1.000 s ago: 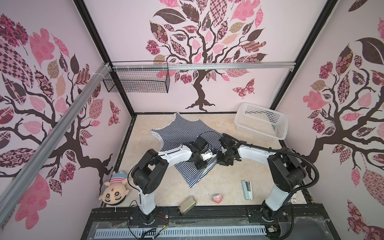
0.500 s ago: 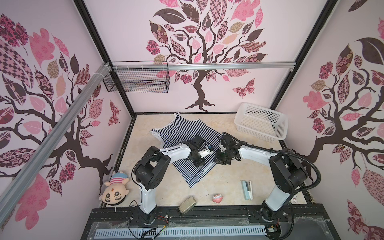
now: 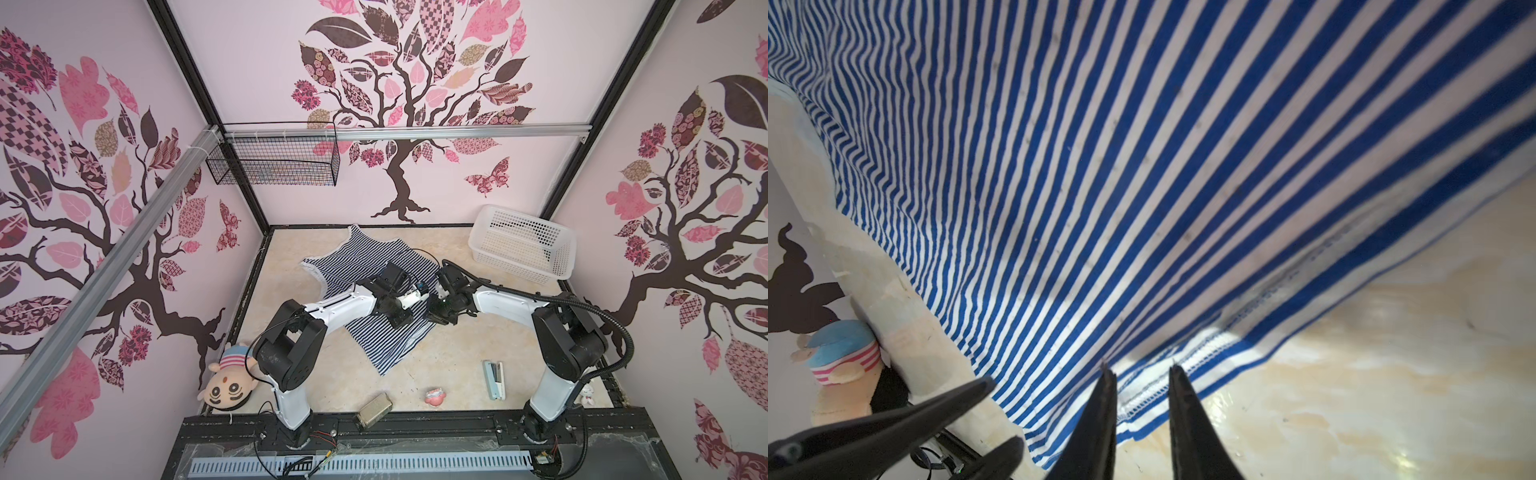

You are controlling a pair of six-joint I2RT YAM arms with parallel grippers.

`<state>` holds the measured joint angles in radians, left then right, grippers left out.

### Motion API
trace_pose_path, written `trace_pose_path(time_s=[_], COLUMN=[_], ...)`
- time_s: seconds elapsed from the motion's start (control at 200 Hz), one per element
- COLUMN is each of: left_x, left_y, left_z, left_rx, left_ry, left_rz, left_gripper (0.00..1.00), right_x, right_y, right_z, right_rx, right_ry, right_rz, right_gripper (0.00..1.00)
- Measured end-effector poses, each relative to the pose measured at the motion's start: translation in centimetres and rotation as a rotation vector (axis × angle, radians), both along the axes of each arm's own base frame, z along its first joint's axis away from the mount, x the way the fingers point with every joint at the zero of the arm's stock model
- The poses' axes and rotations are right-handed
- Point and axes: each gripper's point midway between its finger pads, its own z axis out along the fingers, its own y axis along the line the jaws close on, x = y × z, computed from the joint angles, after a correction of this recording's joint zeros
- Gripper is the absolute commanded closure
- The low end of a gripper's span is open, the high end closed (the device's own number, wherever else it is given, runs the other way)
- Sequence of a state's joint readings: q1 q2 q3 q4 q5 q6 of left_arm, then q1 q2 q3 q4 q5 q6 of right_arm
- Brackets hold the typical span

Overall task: Fold and stack tank tops
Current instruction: Smooth out the tank top at the center of the table.

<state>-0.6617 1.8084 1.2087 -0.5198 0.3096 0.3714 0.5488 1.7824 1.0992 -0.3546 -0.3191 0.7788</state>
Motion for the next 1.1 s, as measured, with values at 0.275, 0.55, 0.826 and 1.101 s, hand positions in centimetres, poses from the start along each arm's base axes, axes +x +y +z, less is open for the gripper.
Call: trace_pose_path(time_s=[0.275, 0.55, 0.826, 1.101], left_x=[-0.9, -1.2, -0.5, 0.8], left_y=[-0.6, -1.2, -1.0, -0.4], left_z=[-0.2, -1.3, -3.2, -4.5], left_rx=[-0.033, -0.027, 0.025, 0.090], left_ry=[0.050, 0.080, 0.075, 0.025], left_rz=[-0.025, -0.048, -0.038, -0.003], left_gripper=[0.70, 0.69, 0.69, 0.69], right_x=[-0.5, -1.5, -2.4, -1.8], right_y=[-0.3, -1.0, -1.6, -1.1], right_z=[-0.5, -1.6, -2.3, -1.7], right_rx=[-0.010, -0.031, -0.053, -0.036], right_ry=[0.017, 0.047, 0.080, 0.061], right_rz=[-0.001, -0.004, -0.004, 0.000], right_gripper=[0.74, 0.74, 0.74, 0.74])
